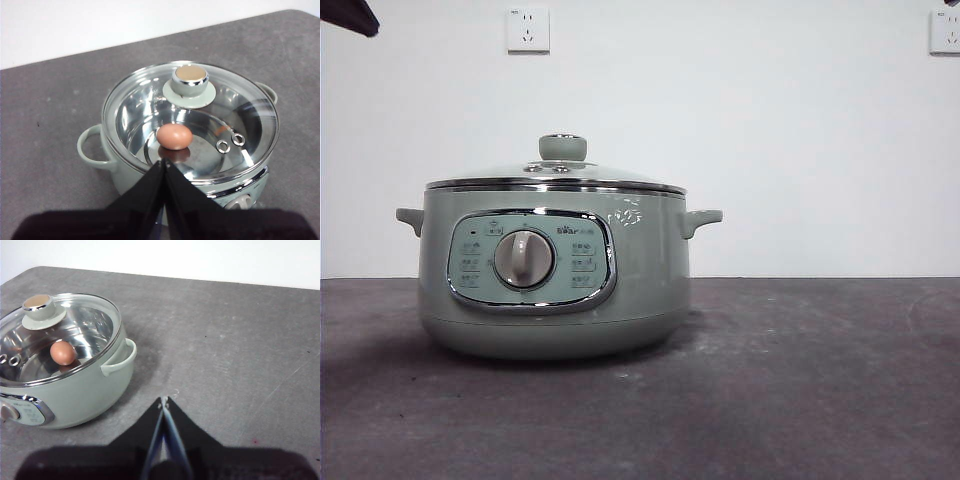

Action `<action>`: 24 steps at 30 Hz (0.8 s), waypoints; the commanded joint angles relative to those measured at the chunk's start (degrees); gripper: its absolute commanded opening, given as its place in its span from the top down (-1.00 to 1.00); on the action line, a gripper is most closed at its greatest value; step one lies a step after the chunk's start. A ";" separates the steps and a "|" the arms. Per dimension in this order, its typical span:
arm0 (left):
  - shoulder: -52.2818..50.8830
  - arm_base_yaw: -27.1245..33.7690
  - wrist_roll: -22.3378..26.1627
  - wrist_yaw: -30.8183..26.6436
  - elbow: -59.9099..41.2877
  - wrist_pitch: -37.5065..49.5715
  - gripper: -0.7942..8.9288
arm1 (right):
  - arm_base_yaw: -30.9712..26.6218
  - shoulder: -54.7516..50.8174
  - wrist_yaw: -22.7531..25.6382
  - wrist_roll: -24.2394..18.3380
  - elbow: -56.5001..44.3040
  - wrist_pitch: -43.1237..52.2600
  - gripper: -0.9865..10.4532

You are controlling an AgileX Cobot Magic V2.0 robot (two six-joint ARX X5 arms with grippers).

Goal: Pick up the egg,open the lid,put the egg in the pot,close the lid

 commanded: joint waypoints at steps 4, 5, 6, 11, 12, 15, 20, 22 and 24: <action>0.94 0.00 -0.46 -0.09 -0.07 0.07 0.84 | 0.13 -0.13 0.17 0.76 -0.44 0.48 0.83; 1.01 0.02 -0.46 -0.09 -0.07 0.09 0.84 | 0.13 -0.13 0.17 0.76 -0.42 0.48 0.83; 1.01 0.00 -0.42 -0.09 -0.07 0.07 0.84 | 0.13 -0.13 0.17 0.76 -0.42 0.48 0.83; -3.30 0.48 4.79 -0.15 -0.09 -2.73 0.84 | 0.09 -0.15 0.17 0.76 -0.42 0.42 0.83; -4.74 0.90 5.05 -0.04 -0.31 -2.58 0.84 | 0.09 -0.20 0.17 0.76 -0.42 0.44 0.83; -9.81 3.32 6.56 0.33 -2.71 -0.07 0.84 | 0.07 -0.13 0.17 0.76 -0.42 0.39 0.83; -19.28 10.78 6.03 0.68 -12.98 6.84 0.84 | 0.09 -0.15 0.20 0.76 -0.42 0.42 0.83; -23.19 13.81 5.90 1.75 -17.68 8.37 0.84 | 0.09 -0.13 0.17 0.76 -0.42 0.39 0.83; -27.15 16.52 5.05 1.97 -22.08 8.50 0.84 | 0.09 -0.13 0.20 0.76 -0.42 0.39 0.83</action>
